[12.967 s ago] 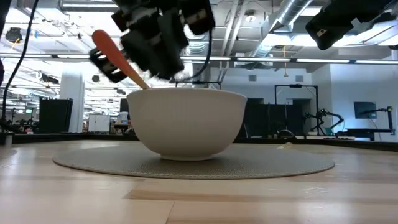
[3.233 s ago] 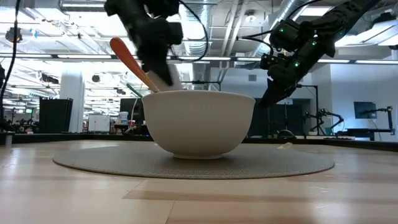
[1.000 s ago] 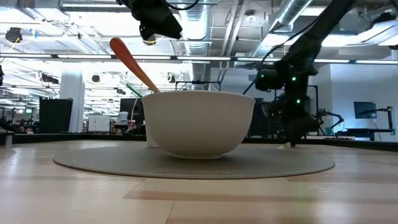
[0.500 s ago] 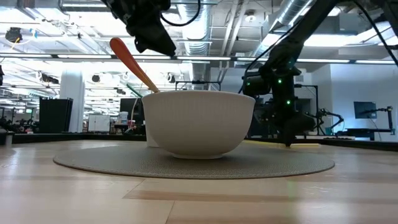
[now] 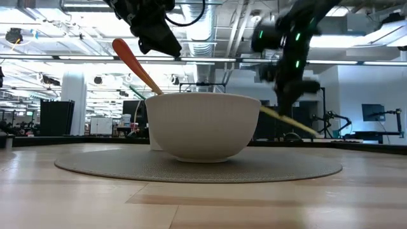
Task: Pick & Place Utensil
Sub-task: Put the yellow straw in the gray cup on the gray placemat
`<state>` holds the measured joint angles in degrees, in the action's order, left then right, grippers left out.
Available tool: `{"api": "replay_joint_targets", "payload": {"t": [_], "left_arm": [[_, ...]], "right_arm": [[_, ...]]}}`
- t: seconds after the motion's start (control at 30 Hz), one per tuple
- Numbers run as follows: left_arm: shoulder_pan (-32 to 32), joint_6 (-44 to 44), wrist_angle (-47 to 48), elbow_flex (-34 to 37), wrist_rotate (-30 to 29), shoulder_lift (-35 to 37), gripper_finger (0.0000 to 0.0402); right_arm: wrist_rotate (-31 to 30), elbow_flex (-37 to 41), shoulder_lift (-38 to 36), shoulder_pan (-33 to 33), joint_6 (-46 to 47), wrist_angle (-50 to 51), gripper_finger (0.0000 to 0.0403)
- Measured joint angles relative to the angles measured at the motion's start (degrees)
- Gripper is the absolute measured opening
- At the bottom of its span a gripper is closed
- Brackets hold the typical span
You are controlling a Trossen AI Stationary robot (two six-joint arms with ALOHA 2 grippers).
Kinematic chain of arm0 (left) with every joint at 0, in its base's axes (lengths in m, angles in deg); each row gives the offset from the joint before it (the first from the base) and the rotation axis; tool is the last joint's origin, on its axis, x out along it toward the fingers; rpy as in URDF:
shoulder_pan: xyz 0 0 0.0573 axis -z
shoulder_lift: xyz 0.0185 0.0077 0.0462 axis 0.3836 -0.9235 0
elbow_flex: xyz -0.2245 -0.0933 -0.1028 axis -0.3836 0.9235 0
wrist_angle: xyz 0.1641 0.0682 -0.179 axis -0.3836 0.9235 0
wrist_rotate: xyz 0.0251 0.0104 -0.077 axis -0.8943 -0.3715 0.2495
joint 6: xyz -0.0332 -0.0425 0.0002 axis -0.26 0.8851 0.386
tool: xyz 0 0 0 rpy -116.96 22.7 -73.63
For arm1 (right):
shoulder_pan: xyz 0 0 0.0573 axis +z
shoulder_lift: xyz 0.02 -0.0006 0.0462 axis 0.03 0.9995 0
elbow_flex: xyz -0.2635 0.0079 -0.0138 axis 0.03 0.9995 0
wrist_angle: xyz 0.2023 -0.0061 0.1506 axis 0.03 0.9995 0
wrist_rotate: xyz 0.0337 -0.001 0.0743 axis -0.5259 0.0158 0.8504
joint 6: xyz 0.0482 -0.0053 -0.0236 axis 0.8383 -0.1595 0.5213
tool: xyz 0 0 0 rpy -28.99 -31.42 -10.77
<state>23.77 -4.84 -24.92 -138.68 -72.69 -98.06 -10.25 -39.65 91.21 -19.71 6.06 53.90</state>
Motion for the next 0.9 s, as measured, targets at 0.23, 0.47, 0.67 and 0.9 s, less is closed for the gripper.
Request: {"api": "replay_joint_targets", "payload": {"t": [0.23, 0.47, 0.67, 0.9], "left_arm": [[0.0, -0.1, -4.7, 0.0, 0.0, 0.2, 0.0111], [1.1, -1.1, -5.3, 0.0, -2.5, 5.4, 0.0095], [4.7, -3.2, -5.1, 0.0, -10.2, 10.5, 0.0051], [7.4, -3.2, -5.2, 0.0, -17.1, 13.6, 0.0007]], "right_arm": [[0.6, 0.0, -16.0, 4.5, 6.8, -6.8, 0.0004], [9.8, 4.2, -24.8, 4.9, 18.6, -32.7, 0.0002], [24.3, 10.1, -21.5, 6.2, 21.6, -57.2, 0.0001], [25.9, 11.5, -7.9, 10.6, 24.2, -76.5, 0.0001]]}}
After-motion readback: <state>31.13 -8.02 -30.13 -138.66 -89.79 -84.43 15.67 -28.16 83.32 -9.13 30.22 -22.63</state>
